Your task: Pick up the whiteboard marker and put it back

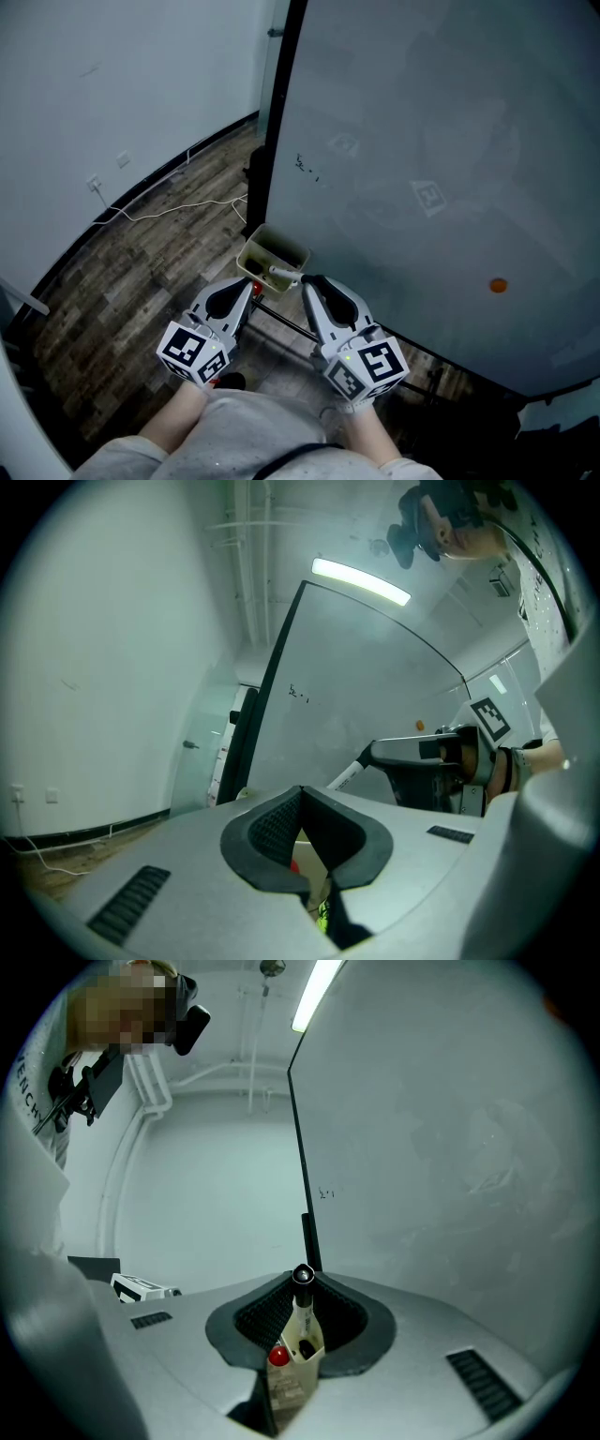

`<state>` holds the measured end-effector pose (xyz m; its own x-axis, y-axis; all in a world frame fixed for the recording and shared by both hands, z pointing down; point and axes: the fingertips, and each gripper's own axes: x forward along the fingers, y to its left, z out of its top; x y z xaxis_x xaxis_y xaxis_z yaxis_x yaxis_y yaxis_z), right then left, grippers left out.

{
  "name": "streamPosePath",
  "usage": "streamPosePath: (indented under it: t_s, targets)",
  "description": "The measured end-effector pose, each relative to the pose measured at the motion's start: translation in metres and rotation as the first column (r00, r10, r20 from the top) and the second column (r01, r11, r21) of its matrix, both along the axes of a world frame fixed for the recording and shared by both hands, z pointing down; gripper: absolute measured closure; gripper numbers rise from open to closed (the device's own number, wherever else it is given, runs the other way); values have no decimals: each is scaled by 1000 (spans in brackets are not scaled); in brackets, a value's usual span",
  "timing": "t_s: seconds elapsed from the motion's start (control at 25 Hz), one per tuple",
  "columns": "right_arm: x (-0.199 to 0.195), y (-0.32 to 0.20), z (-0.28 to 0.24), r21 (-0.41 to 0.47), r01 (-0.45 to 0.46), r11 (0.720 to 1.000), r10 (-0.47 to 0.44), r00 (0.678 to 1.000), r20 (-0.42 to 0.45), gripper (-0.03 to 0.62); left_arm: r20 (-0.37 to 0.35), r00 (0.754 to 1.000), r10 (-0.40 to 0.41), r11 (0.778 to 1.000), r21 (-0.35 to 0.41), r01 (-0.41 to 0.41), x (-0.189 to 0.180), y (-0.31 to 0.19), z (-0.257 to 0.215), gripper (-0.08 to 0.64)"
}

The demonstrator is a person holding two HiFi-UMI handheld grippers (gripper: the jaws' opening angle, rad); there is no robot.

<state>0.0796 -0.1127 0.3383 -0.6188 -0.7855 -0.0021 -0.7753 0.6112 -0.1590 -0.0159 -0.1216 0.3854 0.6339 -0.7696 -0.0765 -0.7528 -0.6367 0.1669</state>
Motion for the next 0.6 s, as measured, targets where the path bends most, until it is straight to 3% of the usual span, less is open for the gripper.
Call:
streamPosePath:
  t_s: [0.6]
  targets:
    - [-3,-3,7,-27,-9,1000,9,1000,-6,514,-2,1000,-11,1000,-20,11,-6,-4,2,545]
